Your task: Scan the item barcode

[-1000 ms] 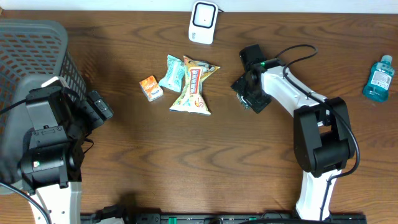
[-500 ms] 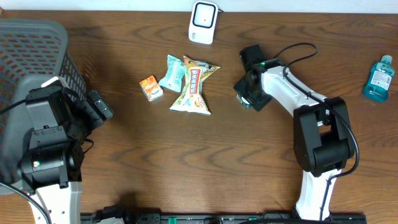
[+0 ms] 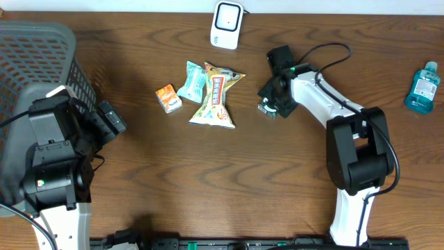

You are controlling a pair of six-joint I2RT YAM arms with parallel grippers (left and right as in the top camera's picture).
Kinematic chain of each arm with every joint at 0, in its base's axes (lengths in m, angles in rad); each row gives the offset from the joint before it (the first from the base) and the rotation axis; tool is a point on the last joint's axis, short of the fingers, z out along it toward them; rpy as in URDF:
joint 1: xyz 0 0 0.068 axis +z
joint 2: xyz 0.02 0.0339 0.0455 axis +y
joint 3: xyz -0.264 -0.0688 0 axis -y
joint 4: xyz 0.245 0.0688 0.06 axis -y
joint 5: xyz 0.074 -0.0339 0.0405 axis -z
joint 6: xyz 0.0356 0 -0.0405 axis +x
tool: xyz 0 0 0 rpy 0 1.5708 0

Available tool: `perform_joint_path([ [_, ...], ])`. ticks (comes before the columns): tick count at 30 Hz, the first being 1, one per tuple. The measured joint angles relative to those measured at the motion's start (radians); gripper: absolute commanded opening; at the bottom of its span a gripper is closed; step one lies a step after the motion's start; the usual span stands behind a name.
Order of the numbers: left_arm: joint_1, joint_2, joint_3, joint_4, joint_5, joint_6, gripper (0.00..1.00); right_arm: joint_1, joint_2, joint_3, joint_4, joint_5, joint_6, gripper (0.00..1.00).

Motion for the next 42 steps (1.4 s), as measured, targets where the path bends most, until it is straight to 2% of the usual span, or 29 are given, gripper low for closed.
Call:
perform_joint_path([
  [5,0.000,0.000,0.000,0.000,0.000,0.000,0.98,0.000,0.003,0.046,0.003,-0.002,-0.035,0.64],
  [7,0.000,0.000,0.000,0.000,0.000,0.000,0.98,0.000,0.003,0.049,0.003,-0.004,-0.045,0.73],
  [9,0.000,0.000,0.000,0.000,0.000,0.000,0.98,0.000,0.003,0.049,0.000,-0.005,-0.070,0.87],
  [10,0.000,0.000,0.000,0.000,0.000,0.000,0.98,0.000,0.003,0.049,0.000,-0.005,-0.076,0.88],
  [24,0.000,0.000,0.000,0.000,0.000,0.000,0.98,0.031,0.019,0.035,0.003,0.025,-0.116,0.80],
  [29,0.000,0.000,0.000,0.000,0.000,0.000,0.98,0.031,0.034,0.034,-0.001,0.035,-0.124,0.69],
  [42,0.000,0.000,0.000,0.000,0.000,0.000,0.98,0.031,0.035,0.034,0.001,0.038,-0.125,0.67],
])
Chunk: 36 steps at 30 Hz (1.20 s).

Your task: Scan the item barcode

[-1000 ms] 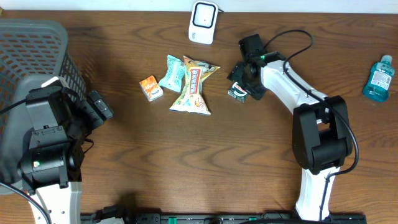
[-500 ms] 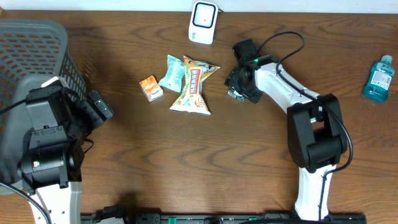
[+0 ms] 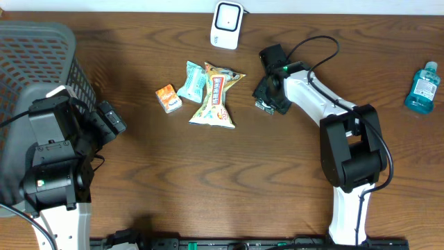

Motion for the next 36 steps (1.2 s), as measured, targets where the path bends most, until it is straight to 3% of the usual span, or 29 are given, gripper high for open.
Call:
perform_joint_path([
  [9,0.000,0.000,0.000,0.000,0.000,0.000,0.98,-0.002,0.004,0.065,0.020,0.003,-0.097,0.67],
  [13,0.000,0.000,0.000,0.000,0.000,0.000,0.98,-0.006,0.004,0.139,0.027,0.005,-0.160,0.60],
  [23,0.000,0.000,0.000,0.000,0.000,0.000,0.98,-0.006,0.004,0.158,-0.082,0.011,-0.214,0.80],
  [32,0.000,0.000,0.000,0.000,0.000,0.000,0.98,0.009,0.005,0.079,-0.042,0.013,-0.250,0.84],
  [36,0.000,0.000,0.000,0.000,0.000,0.000,0.98,0.021,0.019,0.047,-0.019,0.013,-0.252,0.81],
])
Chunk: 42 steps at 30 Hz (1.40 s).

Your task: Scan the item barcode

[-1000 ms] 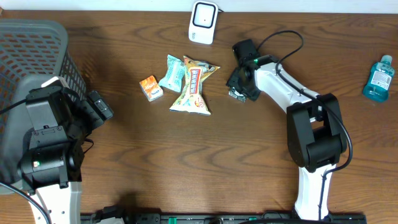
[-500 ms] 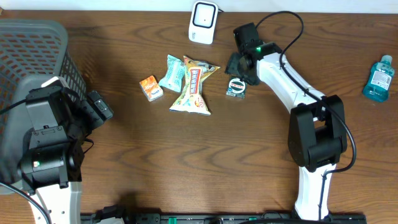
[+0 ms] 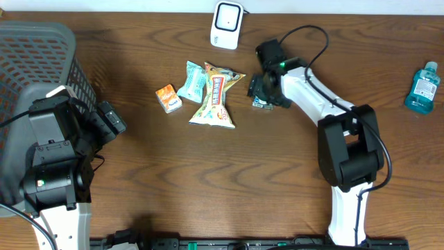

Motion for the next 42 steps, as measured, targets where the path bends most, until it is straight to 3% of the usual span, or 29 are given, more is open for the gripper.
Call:
perform_joint_path([
  [5,0.000,0.000,0.000,0.000,0.000,0.000,0.98,0.004,0.005,-0.019,0.013,0.011,0.003,0.67],
  [8,0.000,0.000,0.000,0.000,0.000,0.000,0.98,0.004,0.005,-0.022,0.022,0.014,0.002,0.63],
  [23,0.000,0.000,0.000,0.000,0.000,0.000,0.98,0.004,0.005,-0.014,0.052,0.012,-0.086,0.63],
  [32,0.000,0.000,0.000,0.000,0.000,0.000,0.98,-0.005,0.005,0.122,0.081,0.040,-0.181,0.60],
  [38,0.000,0.000,0.000,0.000,0.000,0.000,0.98,-0.021,0.005,0.150,0.054,0.047,-0.212,0.65],
  [42,0.000,0.000,0.000,0.000,0.000,0.000,0.97,-0.022,0.005,0.130,0.023,0.047,-0.225,0.74],
])
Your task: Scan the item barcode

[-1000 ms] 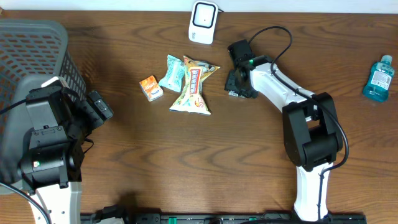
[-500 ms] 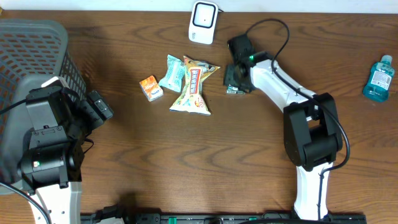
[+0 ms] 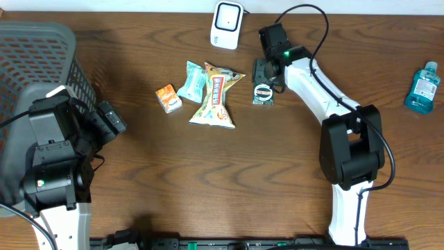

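Only the overhead view is given. A white barcode scanner stands at the table's back edge. Left of centre lie three items: a small orange box, a teal packet and a long snack bag with a red stripe. My right gripper points down just right of the snack bag, below the scanner. Its fingers look open with nothing between them. My left gripper rests folded at the left, far from the items; its jaws are too dark to read.
A grey mesh basket fills the back left corner, behind the left arm. A blue bottle stands at the far right edge. The right arm's cable loops above the scanner's right side.
My right gripper has turned and shifted slightly right and up, now pointing straight down beside the snack bag. The items, the scanner and the left arm have not moved.
My right gripper hung well right of the snack bag. It was then closer to the bag at each of the two later moments, and now hangs next to the bag's right edge. The left arm and the items stayed put throughout.
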You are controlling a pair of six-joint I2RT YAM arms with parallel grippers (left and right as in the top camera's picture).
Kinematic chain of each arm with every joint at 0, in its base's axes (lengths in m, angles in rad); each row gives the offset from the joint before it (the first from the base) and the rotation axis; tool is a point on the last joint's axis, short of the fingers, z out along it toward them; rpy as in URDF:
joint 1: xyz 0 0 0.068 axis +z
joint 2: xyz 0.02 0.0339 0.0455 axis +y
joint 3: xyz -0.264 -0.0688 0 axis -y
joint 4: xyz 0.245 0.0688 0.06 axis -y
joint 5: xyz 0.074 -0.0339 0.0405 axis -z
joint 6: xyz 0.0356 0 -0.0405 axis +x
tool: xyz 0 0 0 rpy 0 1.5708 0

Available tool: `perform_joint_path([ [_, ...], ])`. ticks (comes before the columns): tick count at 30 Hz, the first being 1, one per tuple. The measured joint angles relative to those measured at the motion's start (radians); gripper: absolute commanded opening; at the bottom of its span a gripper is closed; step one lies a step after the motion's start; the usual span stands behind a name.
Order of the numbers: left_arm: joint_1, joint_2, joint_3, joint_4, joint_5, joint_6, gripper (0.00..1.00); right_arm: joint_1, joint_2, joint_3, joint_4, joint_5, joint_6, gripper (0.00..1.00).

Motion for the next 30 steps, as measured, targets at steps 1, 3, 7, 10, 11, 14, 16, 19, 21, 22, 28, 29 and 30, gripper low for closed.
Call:
perform_joint_path([
  [1,0.000,0.000,0.000,0.000,0.000,0.000,0.97,0.001,0.000,-0.010,-0.001,0.000,-0.003,0.76],
  [3,0.000,0.000,0.000,0.000,0.000,0.000,0.98,0.004,0.000,-0.034,-0.001,0.000,-0.003,0.80],
  [7,0.000,0.000,0.000,0.000,0.000,0.000,0.98,0.013,0.000,-0.074,0.006,0.000,-0.006,0.81],
  [10,0.000,0.000,0.000,0.000,0.000,0.000,0.98,0.019,0.000,-0.088,0.012,-0.001,-0.006,0.80],
  [11,0.000,0.000,0.000,0.000,0.000,0.000,0.98,0.021,0.000,-0.092,0.014,-0.001,-0.006,0.78],
  [14,0.000,0.000,0.000,0.000,0.000,0.000,0.98,0.026,0.000,-0.103,0.022,-0.003,-0.006,0.77],
  [16,0.000,0.000,0.000,0.000,0.000,0.000,0.98,0.027,0.000,-0.113,0.029,-0.004,-0.006,0.77],
  [19,0.000,0.000,0.000,0.000,0.000,0.000,0.98,0.028,0.000,-0.137,0.057,-0.005,-0.006,0.76],
  [21,0.000,0.000,0.000,0.000,0.000,0.000,0.98,0.028,0.000,-0.154,0.069,-0.005,-0.006,0.74],
  [22,0.000,0.000,0.000,0.000,0.000,0.000,0.98,0.028,0.000,-0.163,0.071,-0.005,-0.005,0.72],
  [28,0.000,0.000,0.000,0.000,0.000,0.000,0.98,0.028,0.000,-0.172,0.077,-0.005,-0.006,0.62],
  [29,0.000,0.000,0.000,0.000,0.000,0.000,0.98,0.028,0.000,-0.172,0.077,-0.004,-0.006,0.61],
  [30,0.000,0.000,0.000,0.000,0.000,0.000,0.98,0.028,0.000,-0.172,0.077,-0.004,-0.006,0.61],
])
